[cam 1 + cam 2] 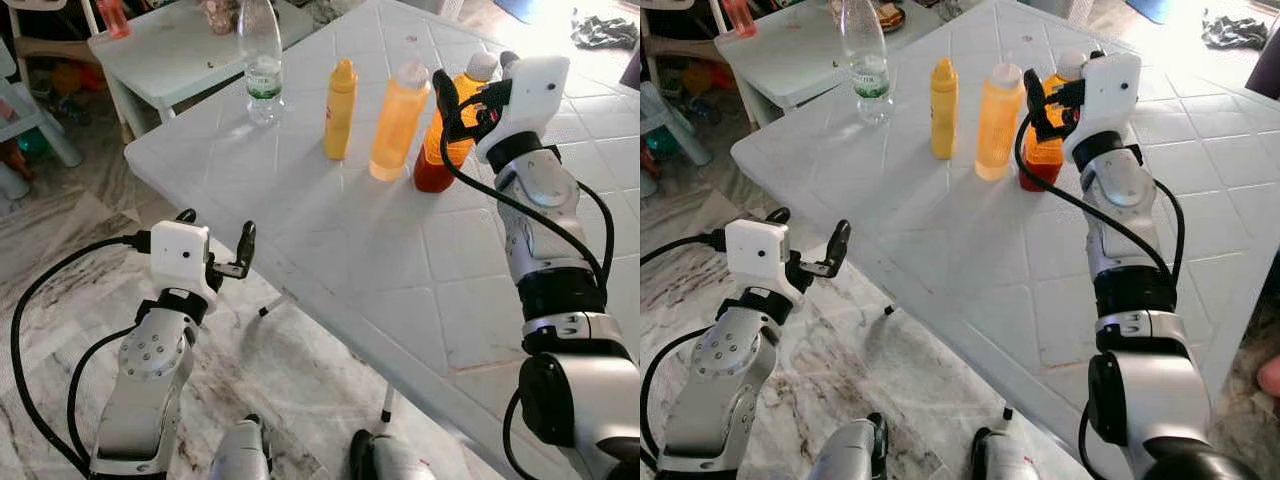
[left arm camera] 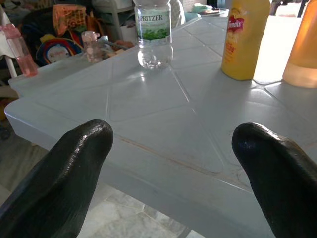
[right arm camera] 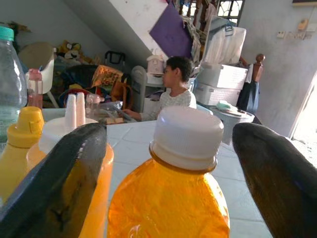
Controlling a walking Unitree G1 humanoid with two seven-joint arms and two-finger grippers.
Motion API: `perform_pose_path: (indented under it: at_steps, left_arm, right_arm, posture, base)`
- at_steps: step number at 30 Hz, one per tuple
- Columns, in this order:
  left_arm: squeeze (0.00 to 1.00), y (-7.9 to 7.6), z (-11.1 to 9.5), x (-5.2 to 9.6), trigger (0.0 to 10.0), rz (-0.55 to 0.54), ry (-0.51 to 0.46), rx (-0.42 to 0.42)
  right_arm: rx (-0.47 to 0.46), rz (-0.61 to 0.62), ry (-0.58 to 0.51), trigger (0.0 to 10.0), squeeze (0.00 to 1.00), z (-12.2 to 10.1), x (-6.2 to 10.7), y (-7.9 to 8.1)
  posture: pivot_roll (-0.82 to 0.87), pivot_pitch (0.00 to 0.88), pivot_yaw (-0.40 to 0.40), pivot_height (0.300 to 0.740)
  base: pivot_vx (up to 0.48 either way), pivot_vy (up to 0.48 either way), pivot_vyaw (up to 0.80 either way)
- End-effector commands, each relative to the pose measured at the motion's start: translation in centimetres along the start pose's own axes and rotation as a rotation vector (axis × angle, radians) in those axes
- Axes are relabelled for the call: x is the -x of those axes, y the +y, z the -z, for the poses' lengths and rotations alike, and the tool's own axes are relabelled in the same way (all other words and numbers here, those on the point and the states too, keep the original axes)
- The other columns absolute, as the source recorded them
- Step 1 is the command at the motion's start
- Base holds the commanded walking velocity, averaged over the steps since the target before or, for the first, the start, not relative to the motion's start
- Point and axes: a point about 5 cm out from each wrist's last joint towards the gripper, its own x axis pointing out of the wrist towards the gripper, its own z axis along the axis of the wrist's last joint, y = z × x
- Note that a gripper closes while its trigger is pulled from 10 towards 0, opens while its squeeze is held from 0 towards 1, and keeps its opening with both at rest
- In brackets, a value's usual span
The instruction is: Restocking fridge
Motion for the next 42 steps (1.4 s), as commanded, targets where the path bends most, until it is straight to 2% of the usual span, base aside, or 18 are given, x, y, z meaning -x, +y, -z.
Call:
perform_pose_path:
  at_steps: [1,19,23,30,31,32,33,41,42]
  left_arm:
    - [0.0,0.1,-0.1,0.2,10.0,0.006,0.007,-0.009]
    - [0.0,-0.3,0.0,0.2,10.0,0.019,0.025,-0.007]
    - [0.0,-0.4,0.0,0.2,10.0,0.022,0.028,-0.006]
    - [0.0,-0.6,0.2,0.1,10.0,0.027,0.035,-0.005]
    - [0.0,-0.6,0.2,0.1,10.0,0.029,0.035,-0.004]
    - [0.0,-0.6,0.2,0.0,10.0,0.03,0.035,-0.003]
    - [0.0,-0.7,0.2,0.0,10.0,0.031,0.035,-0.003]
    - [0.0,-0.8,0.2,-0.1,10.0,0.033,0.036,-0.003]
    - [0.0,-0.8,0.3,-0.1,10.0,0.033,0.036,-0.003]
  right_arm:
    - [-0.002,0.014,-0.019,0.0,0.0,-0.6,-0.5,-0.2]
    - [-0.058,-0.017,-0.004,0.0,0.0,-1.6,-2.1,0.4]
    - [-0.087,-0.01,0.027,0.0,0.0,-1.3,-2.2,0.6]
    - [-0.08,0.014,0.073,0.0,0.0,-0.7,-2.1,0.5]
    - [-0.092,0.012,0.078,6.7,0.09,-0.7,-2.1,0.5]
    - [-0.091,0.018,0.084,10.0,0.8,-0.6,-2.1,0.3]
    - [-0.088,0.023,0.091,10.0,1.0,-0.6,-2.1,0.3]
    - [-0.073,0.028,0.111,10.0,1.0,-0.5,-2.2,0.0]
    - [-0.07,0.023,0.117,10.0,0.5,-0.4,-2.3,0.0]
  posture:
    - [0.17,0.223,0.031,0.74]
    - [0.17,0.228,0.032,0.74]
    - [0.16,0.224,0.029,0.74]
    - [0.16,0.218,0.025,0.74]
    - [0.16,0.215,0.024,0.74]
    - [0.16,0.215,0.024,0.74]
    - [0.16,0.215,0.024,0.74]
    - [0.16,0.207,0.023,0.74]
    - [0.16,0.206,0.021,0.74]
  base:
    - [0.0,0.0,0.0]
    - [0.0,0.0,0.0]
    - [0.0,0.0,0.0]
    - [0.0,0.0,0.0]
    - [0.0,0.0,0.0]
    - [0.0,0.0,0.0]
    - [0.0,0.0,0.0]
    - [0.0,0.0,0.0]
    - [0.0,0.0,0.0]
